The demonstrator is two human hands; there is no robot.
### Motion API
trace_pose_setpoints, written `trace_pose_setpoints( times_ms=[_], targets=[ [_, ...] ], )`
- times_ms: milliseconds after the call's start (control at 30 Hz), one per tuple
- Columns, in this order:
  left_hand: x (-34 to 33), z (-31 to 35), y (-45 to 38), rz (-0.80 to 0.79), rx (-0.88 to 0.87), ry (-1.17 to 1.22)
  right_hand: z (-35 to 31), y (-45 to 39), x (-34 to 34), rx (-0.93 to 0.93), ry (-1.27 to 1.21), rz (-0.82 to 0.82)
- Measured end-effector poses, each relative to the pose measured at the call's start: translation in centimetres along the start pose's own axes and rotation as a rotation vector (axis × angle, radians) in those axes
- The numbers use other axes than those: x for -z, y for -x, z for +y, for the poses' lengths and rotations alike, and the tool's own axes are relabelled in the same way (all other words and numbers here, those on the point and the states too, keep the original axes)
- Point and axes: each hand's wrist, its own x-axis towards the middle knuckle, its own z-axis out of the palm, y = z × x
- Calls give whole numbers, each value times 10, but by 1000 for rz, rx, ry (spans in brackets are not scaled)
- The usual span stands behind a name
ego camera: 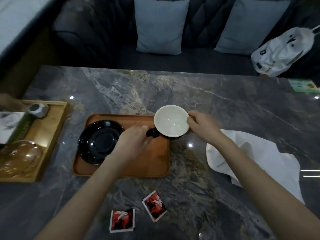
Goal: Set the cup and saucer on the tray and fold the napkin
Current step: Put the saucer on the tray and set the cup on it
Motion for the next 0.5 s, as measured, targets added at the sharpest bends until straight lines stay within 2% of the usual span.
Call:
trace_pose_setpoints(
  times_ms=[167, 500],
  targets=[
    [34, -37, 30, 82, 83, -12, -47, -16, -23, 121, -63, -70],
    [44, -106, 84, 130, 420, 38, -109, -47, -98, 342, -69, -237]
  ],
)
